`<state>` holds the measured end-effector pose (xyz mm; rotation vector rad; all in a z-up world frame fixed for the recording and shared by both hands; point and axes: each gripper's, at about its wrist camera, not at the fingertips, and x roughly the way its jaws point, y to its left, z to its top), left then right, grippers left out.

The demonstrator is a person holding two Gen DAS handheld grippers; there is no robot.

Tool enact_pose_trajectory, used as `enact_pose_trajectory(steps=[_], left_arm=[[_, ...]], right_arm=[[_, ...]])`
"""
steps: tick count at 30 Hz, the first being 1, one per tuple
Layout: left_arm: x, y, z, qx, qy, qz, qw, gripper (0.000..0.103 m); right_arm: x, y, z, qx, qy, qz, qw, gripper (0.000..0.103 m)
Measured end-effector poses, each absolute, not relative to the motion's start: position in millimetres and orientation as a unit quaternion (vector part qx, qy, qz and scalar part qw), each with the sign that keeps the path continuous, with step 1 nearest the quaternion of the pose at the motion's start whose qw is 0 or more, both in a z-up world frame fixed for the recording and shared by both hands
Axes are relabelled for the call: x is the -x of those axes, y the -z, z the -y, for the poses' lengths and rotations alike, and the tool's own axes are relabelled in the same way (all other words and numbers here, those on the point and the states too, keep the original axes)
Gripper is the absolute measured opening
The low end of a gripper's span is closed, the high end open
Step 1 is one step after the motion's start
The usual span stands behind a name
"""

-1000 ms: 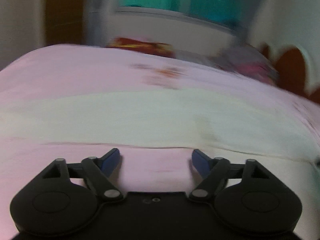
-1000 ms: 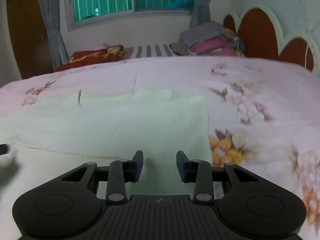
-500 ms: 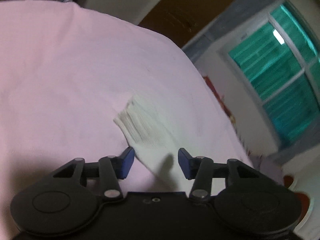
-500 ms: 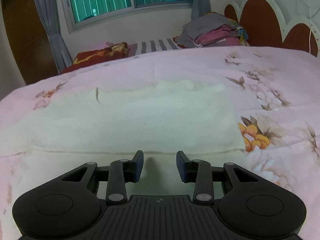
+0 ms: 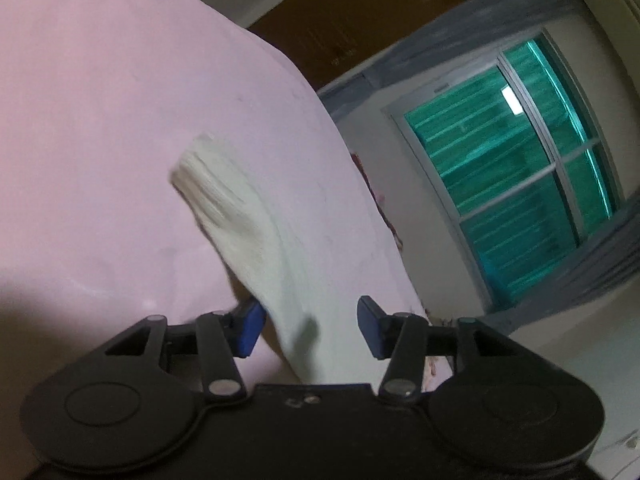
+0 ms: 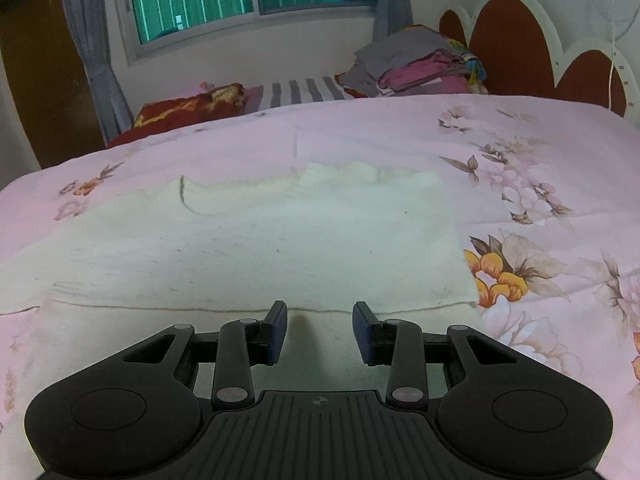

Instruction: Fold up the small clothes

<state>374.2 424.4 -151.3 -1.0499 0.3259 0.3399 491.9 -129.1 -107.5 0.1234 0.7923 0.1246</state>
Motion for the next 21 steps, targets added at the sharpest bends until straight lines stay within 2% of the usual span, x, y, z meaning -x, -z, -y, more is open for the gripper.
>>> enact_pose_trajectory(steps=[5,7,9,10,11,13,16,21], left_arm=[[-358,145,-454,0.512,-0.26,-0.093,0.813,0.046],[-364,149,-467,0.522,-0.267,-0.102,0.803,0.038],[-369,146,-470,0.507,-0.266,-0.118,0.811,0.036],[-375,143,-471,0.495,-0.266,-0.131,0.817,0.028],[-375,143,-471,0.485,-0.27,-0.145,0.819,0.003],[-383,141,-473,0.477,-0.277,-0.164,0.817,0.003],[-394,125,-463,0.456,-0.273,-0.149,0.834,0.003],[-429,95,-402,0.385,-0.193,-0.165,0.887,0.003]], right_arm=[[-494,108,126,-0.061,-0.063,-0.384,0.919,0.036],[-495,108,128,-0.065,-0.059,-0.383,0.92,0.036],[-496,111,131,-0.066,-0.048,-0.384,0.92,0.036],[-497,112,132,-0.067,-0.041,-0.386,0.919,0.036],[-498,114,135,-0.071,-0.035,-0.387,0.918,0.036],[-499,115,140,-0.077,-0.029,-0.389,0.918,0.036],[-499,115,145,-0.082,-0.029,-0.387,0.918,0.036],[-498,111,156,-0.097,-0.024,-0.379,0.92,0.036]])
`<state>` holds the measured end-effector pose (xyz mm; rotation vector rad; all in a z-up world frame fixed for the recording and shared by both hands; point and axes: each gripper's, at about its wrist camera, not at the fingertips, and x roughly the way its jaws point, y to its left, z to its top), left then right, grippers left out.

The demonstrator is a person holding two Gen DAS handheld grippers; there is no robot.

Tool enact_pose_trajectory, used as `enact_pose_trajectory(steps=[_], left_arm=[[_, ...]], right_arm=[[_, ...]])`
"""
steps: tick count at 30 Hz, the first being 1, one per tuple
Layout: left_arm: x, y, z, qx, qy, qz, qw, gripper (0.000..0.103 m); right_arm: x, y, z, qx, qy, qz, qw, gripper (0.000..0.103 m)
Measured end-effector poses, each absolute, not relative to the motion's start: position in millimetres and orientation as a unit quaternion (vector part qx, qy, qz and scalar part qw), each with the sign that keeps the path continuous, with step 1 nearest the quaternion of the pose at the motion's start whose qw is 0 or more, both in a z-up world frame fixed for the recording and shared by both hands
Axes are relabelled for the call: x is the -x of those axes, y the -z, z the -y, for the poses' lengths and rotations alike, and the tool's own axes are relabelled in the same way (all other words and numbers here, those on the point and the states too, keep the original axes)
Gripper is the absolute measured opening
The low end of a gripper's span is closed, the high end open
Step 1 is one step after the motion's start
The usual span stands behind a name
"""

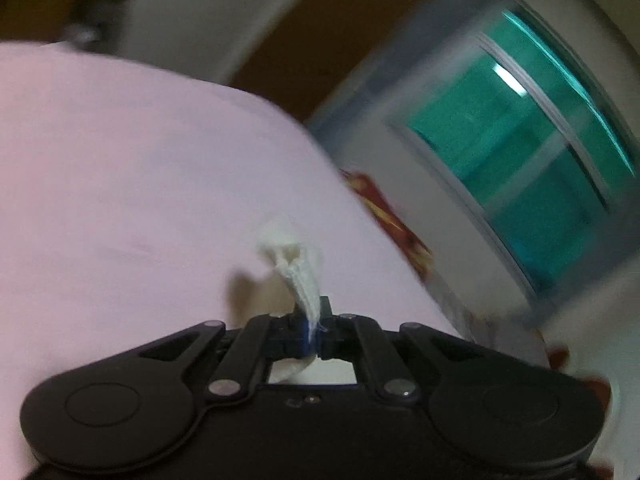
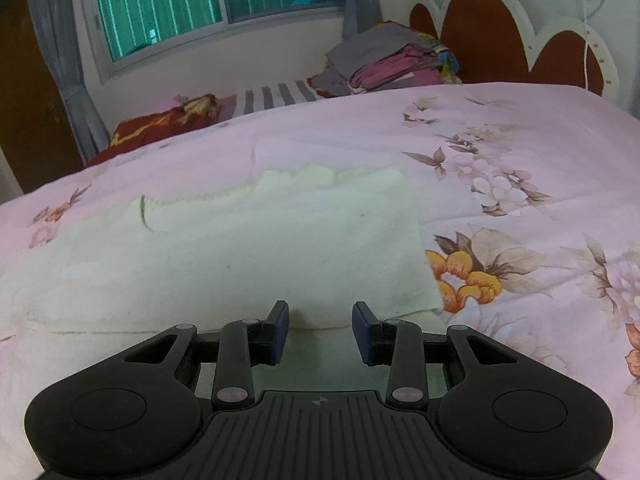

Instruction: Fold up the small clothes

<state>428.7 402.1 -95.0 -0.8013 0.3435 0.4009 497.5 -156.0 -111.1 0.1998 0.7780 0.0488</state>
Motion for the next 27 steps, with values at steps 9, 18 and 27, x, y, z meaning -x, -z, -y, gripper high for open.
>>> enact_pose_trajectory(steps=[9,18,27], left_arm=[[-528,72,-215,0.231,-0.011,-0.255,0.939,0.003],[-552,87,-64,0.127,0.089,-0.324,0.933,0.003],[-528,119,23,0.066,0.131,-0.369,0.918,0.004]], right_arm=[[-494,99,181,-0.13,-0.018,-0.361,0.923,0.036],[-480,90,221,-0.16,-0.008,-0.348,0.924,0.036],[-465,90,268,-0.181,0.013,-0.349,0.919,0.036]])
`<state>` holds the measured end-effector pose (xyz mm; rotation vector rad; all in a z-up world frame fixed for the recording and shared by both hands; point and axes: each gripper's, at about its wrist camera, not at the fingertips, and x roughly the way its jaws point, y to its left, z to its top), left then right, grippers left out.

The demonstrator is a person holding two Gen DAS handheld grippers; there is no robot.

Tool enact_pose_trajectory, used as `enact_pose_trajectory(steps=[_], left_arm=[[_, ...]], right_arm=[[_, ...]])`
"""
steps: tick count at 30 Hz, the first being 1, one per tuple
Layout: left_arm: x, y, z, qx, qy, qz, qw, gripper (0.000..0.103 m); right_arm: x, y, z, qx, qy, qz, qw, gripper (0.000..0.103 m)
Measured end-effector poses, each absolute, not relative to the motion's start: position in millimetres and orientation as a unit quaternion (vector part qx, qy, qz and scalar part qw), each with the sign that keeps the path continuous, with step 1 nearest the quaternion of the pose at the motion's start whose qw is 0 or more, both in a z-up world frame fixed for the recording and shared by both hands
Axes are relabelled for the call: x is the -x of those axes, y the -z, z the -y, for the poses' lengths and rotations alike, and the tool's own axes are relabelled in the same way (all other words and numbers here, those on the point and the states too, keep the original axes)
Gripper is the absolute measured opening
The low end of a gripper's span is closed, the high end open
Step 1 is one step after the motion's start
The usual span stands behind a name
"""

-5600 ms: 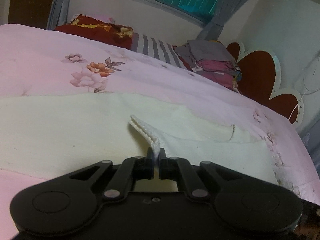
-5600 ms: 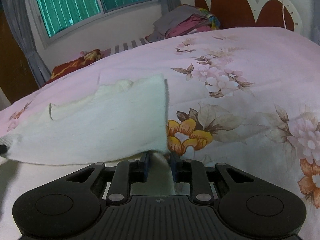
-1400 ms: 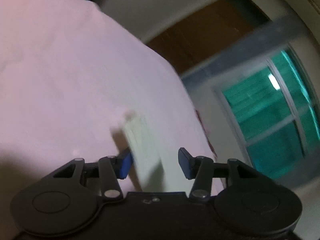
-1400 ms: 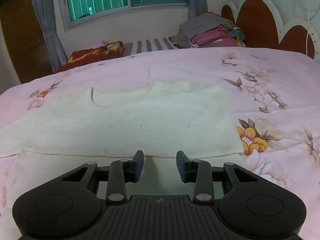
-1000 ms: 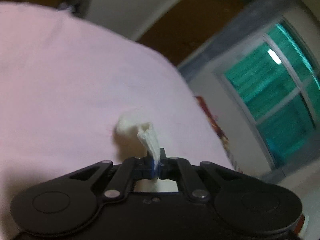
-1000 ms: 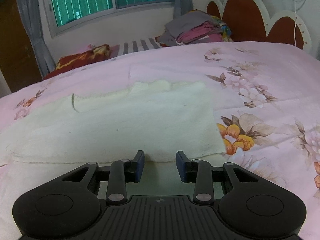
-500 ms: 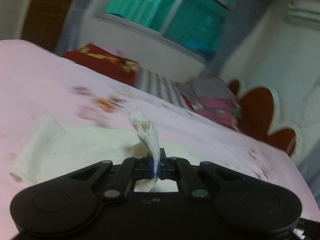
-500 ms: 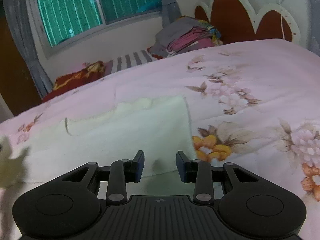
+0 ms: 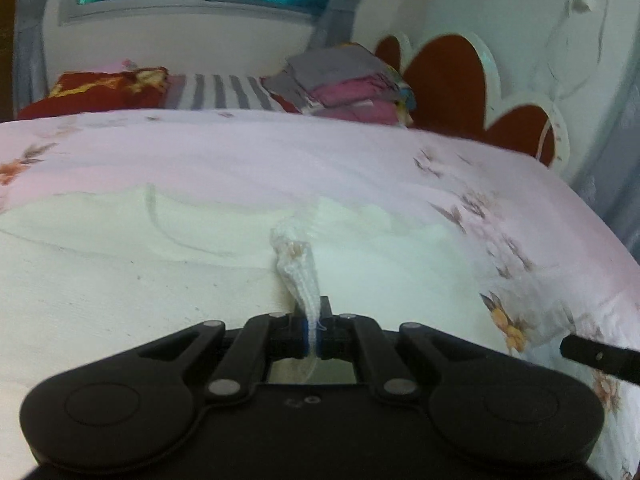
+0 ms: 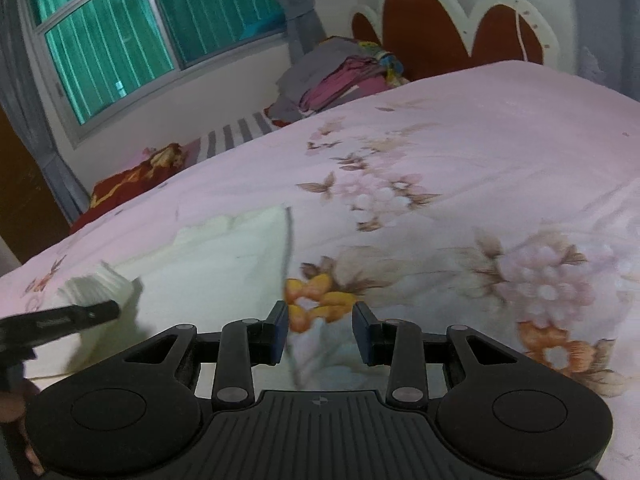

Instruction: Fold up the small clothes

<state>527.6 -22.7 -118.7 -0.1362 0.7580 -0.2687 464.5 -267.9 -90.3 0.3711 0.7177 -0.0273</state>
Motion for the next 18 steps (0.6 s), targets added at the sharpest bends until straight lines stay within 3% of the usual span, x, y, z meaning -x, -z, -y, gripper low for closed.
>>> enact_pose_trajectory(steps=[1,3,5,6,7,8,9,18], left_arm=[[-529,121,29,0.065,0.137,-0.373,0.915,0.006],[-528,124,44,0.057,0.156,-0.381,0.909,0.02],[-527,124,53,0.047,0.185,-0.378,0.906,0.067],[-524,122,56,0.046,0.205,-0.375,0.903,0.075],[-520,120,56,0.044,0.212,-0.374,0.902,0.075],[-514,113,53,0.038,0.213,-0.369,0.904,0.066],[-505,107,46,0.031,0.209,-0.357,0.91,0.064],[-431,84,-130,0.021,-0.024,-0.319,0.947,0.064]], right_arm=[[-463,89,272,-0.182,0.015,-0.349,0.919,0.036],[-459,87,280,-0.187,0.013,-0.347,0.919,0.036],[-456,85,286,-0.196,0.009,-0.344,0.918,0.037],[-456,83,287,-0.204,0.003,-0.342,0.917,0.037],[-455,81,288,-0.209,-0.004,-0.342,0.916,0.037],[-456,80,287,-0.21,-0.008,-0.342,0.916,0.037],[-457,78,284,-0.211,-0.016,-0.341,0.916,0.037],[-504,91,218,-0.236,-0.106,-0.376,0.89,0.036]])
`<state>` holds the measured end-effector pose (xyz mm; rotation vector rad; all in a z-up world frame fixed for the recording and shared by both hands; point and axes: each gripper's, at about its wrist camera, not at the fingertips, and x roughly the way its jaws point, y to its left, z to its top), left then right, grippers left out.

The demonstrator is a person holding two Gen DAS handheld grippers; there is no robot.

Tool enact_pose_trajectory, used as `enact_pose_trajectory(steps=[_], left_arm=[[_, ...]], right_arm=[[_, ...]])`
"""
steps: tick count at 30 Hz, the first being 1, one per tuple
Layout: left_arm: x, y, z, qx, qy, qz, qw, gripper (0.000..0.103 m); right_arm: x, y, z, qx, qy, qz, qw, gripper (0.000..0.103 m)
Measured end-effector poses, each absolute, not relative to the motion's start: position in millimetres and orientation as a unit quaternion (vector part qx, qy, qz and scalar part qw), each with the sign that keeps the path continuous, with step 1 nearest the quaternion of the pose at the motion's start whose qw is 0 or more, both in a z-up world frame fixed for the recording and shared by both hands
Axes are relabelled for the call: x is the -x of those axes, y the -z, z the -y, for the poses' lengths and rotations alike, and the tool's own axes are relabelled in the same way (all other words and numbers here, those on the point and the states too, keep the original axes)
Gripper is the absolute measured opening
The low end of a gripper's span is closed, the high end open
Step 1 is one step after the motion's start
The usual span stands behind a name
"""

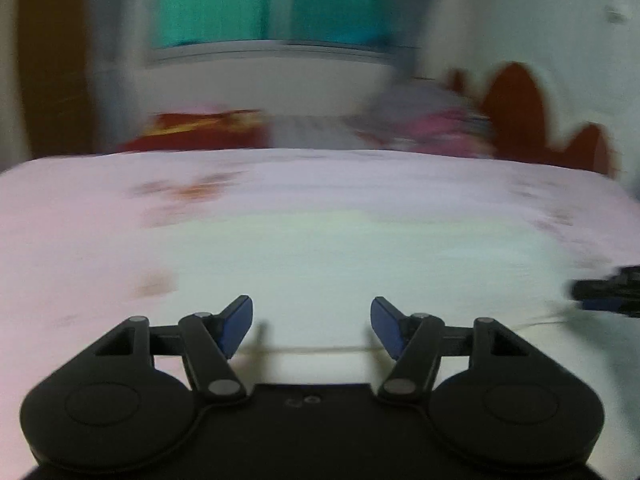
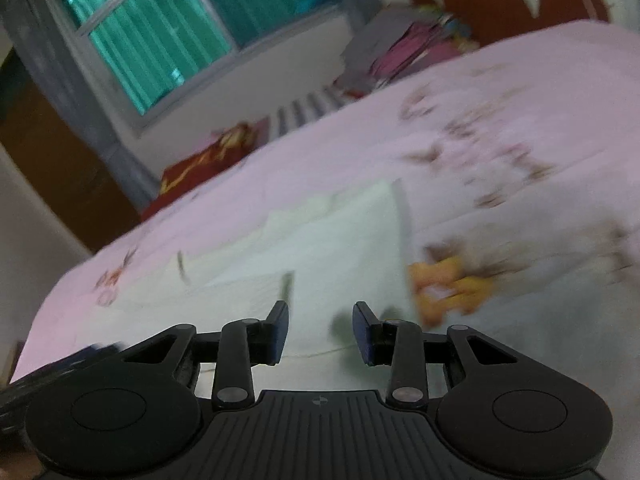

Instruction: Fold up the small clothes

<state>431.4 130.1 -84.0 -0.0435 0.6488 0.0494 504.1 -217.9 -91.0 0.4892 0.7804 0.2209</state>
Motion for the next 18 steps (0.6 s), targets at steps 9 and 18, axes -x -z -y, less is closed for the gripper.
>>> enact_pose_trajectory(steps=[9,18], left_arm=[[-455,117,-173,0.03,-0.025,-0.401,0.915,0.052],[-459,122,-174,0.036,-0.018,-0.382,0.923,0.046]], right_arm=[[-531,109,161,-0.189,-0.13,-0.406,0.885,0.036],[-520,78,161,-0.111,-0.117,-0.34,0.927,0.004]])
